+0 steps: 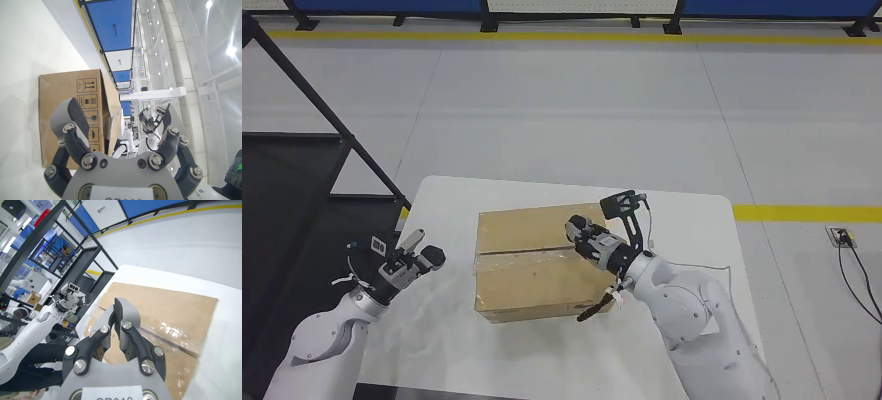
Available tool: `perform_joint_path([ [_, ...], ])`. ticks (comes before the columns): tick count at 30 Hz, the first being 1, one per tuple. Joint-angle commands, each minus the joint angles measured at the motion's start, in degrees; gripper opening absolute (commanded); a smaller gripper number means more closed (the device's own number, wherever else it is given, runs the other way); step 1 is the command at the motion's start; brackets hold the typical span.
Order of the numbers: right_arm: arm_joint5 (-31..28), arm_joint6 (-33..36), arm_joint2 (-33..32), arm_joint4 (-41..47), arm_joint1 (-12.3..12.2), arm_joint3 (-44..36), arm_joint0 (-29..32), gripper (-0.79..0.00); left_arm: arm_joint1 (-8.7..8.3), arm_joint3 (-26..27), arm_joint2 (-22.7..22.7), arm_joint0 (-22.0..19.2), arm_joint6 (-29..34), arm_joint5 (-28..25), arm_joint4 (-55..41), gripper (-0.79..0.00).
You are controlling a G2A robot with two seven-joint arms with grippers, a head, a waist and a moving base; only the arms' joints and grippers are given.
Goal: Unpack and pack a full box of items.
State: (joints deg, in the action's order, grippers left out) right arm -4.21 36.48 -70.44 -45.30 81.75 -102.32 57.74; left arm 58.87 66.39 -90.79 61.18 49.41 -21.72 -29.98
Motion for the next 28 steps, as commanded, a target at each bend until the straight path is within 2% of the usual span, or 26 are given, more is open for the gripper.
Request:
perform_joint_path([
  [1, 2.22, -0.15, -1.80, -3.33, -0.47, -4.16, 3.85, -0.573, -0.07, -0.63, -0.26, -0.45, 0.06, 0.13, -0.12, 0.000],
  [2, 3.48, -0.60, -2.64, -4.34, -0.66, -5.92, 5.75, -0.471, -0.11, -1.12, -0.34, -0.80, 0.34, 0.27, -0.13, 0.000],
  [3, 4.86, -0.87, -3.37, -5.62, -0.83, -7.49, 7.49, -0.219, -0.15, -1.70, -0.38, -1.20, 0.69, 0.45, -0.08, 0.000],
  [4, 5.94, -0.83, -3.79, -6.43, -0.95, -8.87, 9.06, 0.000, -0.20, -2.29, -0.39, -1.62, 1.04, 0.54, 0.11, 0.000],
  [6, 5.94, -0.83, -3.79, -6.43, -0.95, -8.87, 9.06, 0.000, -0.26, -2.89, -0.38, -2.05, 1.48, 0.58, 0.37, 0.000],
  [7, 6.07, -0.87, -3.85, -6.54, -0.97, -9.13, 9.47, -0.525, -0.25, -2.73, -0.40, -1.96, 1.38, 0.58, 0.28, -0.001],
  [9, 6.03, -0.85, -3.83, -6.49, -0.96, -9.00, 9.22, -0.415, -0.27, -2.95, -0.39, -2.09, 1.51, 0.59, 0.38, 0.000],
  [10, 5.96, -0.83, -3.80, -6.44, -0.96, -8.89, 9.08, -0.336, -0.26, -2.93, -0.39, -2.07, 1.51, 0.59, 0.38, 0.000],
  [16, 5.93, -0.83, -3.79, -6.43, -0.95, -8.87, 9.05, -0.075, -0.26, -2.89, -0.38, -2.05, 1.47, 0.58, 0.37, 0.000],
  [20, 5.93, -0.83, -3.79, -6.43, -0.95, -8.87, 9.05, -0.009, -0.26, -2.89, -0.38, -2.05, 1.47, 0.57, 0.36, 0.000],
  [28, 5.93, -0.83, -3.79, -6.43, -0.95, -8.87, 9.05, -0.001, -0.26, -2.89, -0.38, -2.05, 1.47, 0.57, 0.36, 0.000],
])
